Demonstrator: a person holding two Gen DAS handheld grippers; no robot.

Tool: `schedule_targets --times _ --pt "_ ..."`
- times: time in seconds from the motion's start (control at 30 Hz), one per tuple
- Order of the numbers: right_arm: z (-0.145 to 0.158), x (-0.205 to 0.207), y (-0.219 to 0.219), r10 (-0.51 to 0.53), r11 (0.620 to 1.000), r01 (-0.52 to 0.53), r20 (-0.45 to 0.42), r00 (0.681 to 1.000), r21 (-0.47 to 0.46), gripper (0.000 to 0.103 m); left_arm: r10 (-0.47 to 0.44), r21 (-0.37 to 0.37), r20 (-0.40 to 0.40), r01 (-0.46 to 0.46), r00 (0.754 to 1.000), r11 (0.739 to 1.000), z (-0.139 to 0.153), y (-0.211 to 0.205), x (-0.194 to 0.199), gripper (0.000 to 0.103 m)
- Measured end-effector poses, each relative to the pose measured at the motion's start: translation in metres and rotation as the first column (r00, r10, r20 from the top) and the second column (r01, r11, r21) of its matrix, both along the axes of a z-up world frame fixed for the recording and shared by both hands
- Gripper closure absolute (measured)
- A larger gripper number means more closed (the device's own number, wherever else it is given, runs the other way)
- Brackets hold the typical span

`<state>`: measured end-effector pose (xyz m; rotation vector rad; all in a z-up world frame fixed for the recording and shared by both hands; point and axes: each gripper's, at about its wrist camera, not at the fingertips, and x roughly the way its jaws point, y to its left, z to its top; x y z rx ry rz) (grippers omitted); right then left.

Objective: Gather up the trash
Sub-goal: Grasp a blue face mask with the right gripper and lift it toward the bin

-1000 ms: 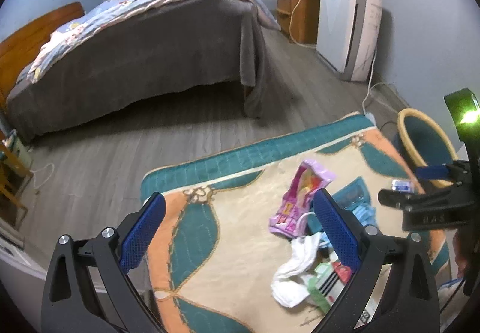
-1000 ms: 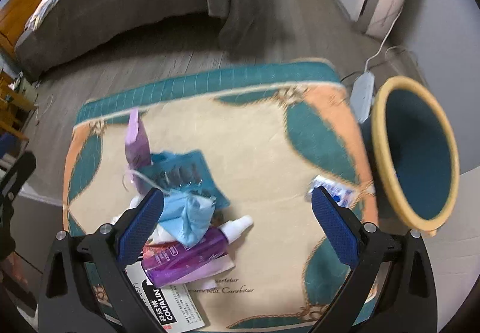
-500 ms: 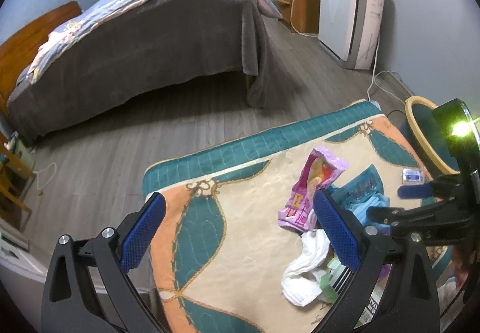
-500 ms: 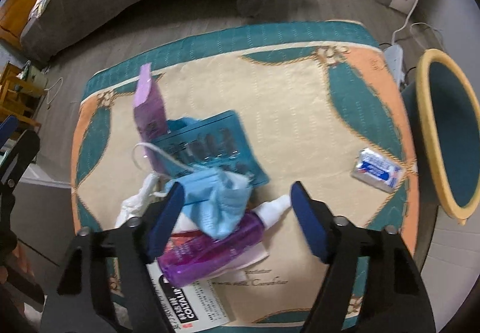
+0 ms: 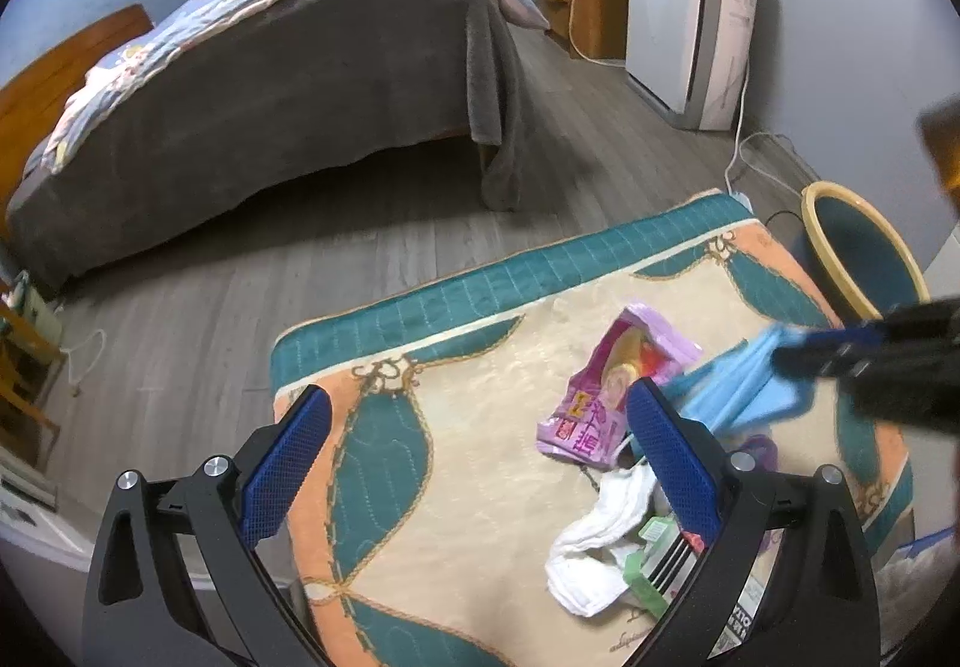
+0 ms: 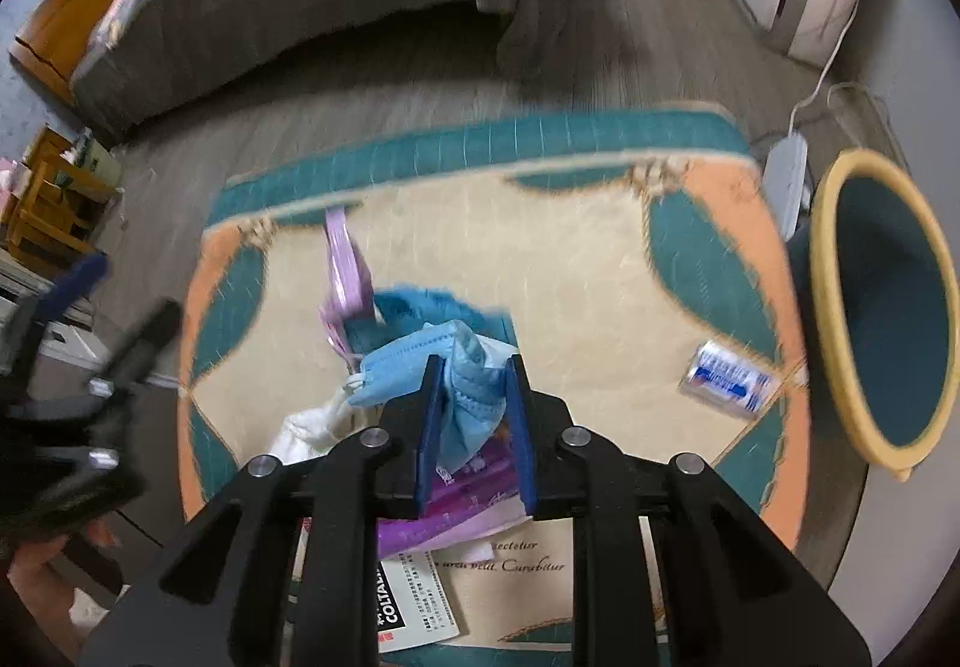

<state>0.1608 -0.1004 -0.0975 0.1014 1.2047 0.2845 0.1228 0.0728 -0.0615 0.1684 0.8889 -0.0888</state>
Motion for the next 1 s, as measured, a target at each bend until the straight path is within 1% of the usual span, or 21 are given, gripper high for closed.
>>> schedule_targets --times 0.13,0.2,0.3,0.4,0.5,0.67,0.73,0.8,0.83,0.87,0.9,0.93,1.0 --pt "0.025 0.001 -0.015 -0.027 1.000 0.027 0.075 0.997 0.012 0.083 -0.012 0.004 -0.016 0.012 1.000 1.000 -0.005 -0.007 0.005 0.006" --pt "0.037 0.003 -0.024 -0.045 0.999 0.048 0.127 0.991 -0.015 0.083 -0.018 0.001 -0.024 0.018 1.000 1.000 -0.008 -0.011 0.007 0.006" --pt "0.045 0.007 -0.040 -0.079 0.994 0.090 0.174 0.982 -0.054 0.083 -0.041 -0.005 -0.050 0.041 0.998 0.999 -0.016 -0.020 0.010 0.006" --pt "0.045 0.014 -0.055 -0.105 0.989 0.122 0.188 0.976 -0.078 0.083 -0.079 -0.009 -0.068 0.079 0.995 0.997 -0.022 -0.032 0.011 0.006" --pt "0.040 0.019 -0.066 -0.129 0.988 0.140 0.168 0.977 -0.058 0.083 -0.114 -0.006 -0.094 0.114 0.989 0.994 -0.031 -0.046 0.014 0.006" --pt "0.037 0.023 -0.074 -0.135 0.988 0.144 0.156 0.978 -0.049 0.083 -0.132 0.004 -0.115 0.134 0.985 0.991 -0.041 -0.063 0.020 0.009" --pt "0.036 0.022 -0.074 -0.131 0.989 0.141 0.159 0.979 -0.052 0.083 -0.142 -0.001 -0.132 0.143 0.981 0.990 -0.047 -0.069 0.023 0.015" --pt "0.036 0.023 -0.077 -0.127 0.989 0.138 0.159 0.979 -0.057 0.083 -0.147 0.005 -0.147 0.149 0.978 0.989 -0.052 -0.073 0.026 0.034" --pt "0.036 0.023 -0.078 -0.126 0.989 0.137 0.159 0.979 -0.059 0.083 -0.137 0.024 -0.154 0.143 0.978 0.989 -0.055 -0.075 0.028 0.037" --pt "0.035 0.023 -0.080 -0.126 0.989 0.137 0.159 0.979 -0.061 0.083 -0.135 0.027 -0.161 0.141 0.978 0.990 -0.058 -0.076 0.029 0.044" --pt "0.035 0.023 -0.081 -0.125 0.989 0.137 0.160 0.979 -0.063 0.083 -0.138 0.020 -0.165 0.144 0.977 0.989 -0.059 -0.076 0.030 0.054" --pt "0.035 0.024 -0.083 -0.126 0.988 0.138 0.160 0.979 -0.064 0.083 -0.139 0.018 -0.163 0.144 0.977 0.989 -0.059 -0.076 0.031 0.059" --pt "0.035 0.024 -0.088 -0.129 0.988 0.141 0.161 0.978 -0.062 0.083 -0.148 0.012 -0.157 0.151 0.977 0.988 -0.057 -0.075 0.031 0.079"
